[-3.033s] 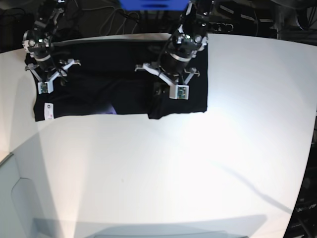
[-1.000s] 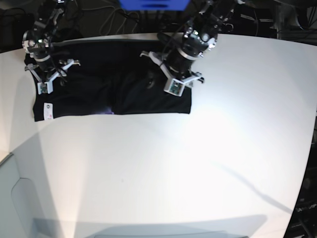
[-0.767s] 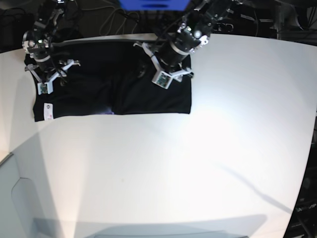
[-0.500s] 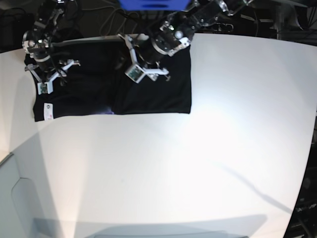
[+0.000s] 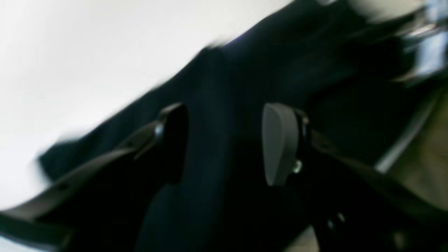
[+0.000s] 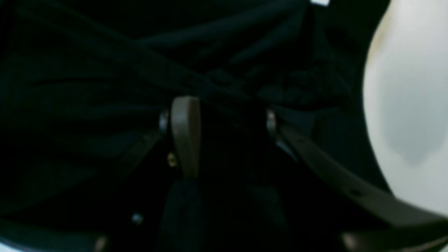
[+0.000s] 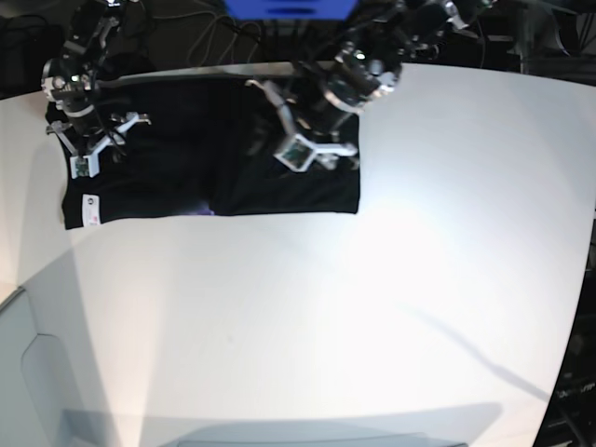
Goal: Fold the T-shirt properly
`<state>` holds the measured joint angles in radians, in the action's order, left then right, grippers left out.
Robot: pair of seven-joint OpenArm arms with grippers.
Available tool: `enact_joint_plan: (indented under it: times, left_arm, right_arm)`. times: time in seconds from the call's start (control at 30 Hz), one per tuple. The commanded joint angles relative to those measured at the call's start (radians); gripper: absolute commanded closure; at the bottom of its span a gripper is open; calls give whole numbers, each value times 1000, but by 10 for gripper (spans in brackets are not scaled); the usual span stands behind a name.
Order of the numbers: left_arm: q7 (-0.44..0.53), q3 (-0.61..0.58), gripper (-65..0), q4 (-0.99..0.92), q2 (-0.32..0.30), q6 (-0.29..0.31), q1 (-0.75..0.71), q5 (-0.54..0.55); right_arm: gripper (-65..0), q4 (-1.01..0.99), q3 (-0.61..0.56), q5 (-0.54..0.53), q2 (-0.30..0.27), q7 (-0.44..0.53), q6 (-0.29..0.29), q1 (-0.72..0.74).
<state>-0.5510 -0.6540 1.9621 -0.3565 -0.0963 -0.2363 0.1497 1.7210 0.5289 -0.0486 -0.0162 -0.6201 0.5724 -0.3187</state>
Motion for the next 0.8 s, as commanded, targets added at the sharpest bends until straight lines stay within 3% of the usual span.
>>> enact_joint_plan:
  times: [0.0, 0.17, 0.37, 0.77]
  left_arm:
    - [19, 17, -330, 36, -20, 7, -36, 8]
    - [21, 127, -330, 38, -92, 7, -173, 8]
    - [21, 227, -330, 50, -82, 8, -252, 8]
    - [21, 233, -330, -53, -82, 7, -271, 8]
  right_arm:
    - [-240, 14, 3, 5, -5, -4, 22, -1]
    - [-240, 14, 3, 5, -5, -4, 22, -1]
    - [-240, 14, 3, 5, -5, -2, 22, -1]
    - [-240, 14, 3, 5, -6, -4, 22, 20]
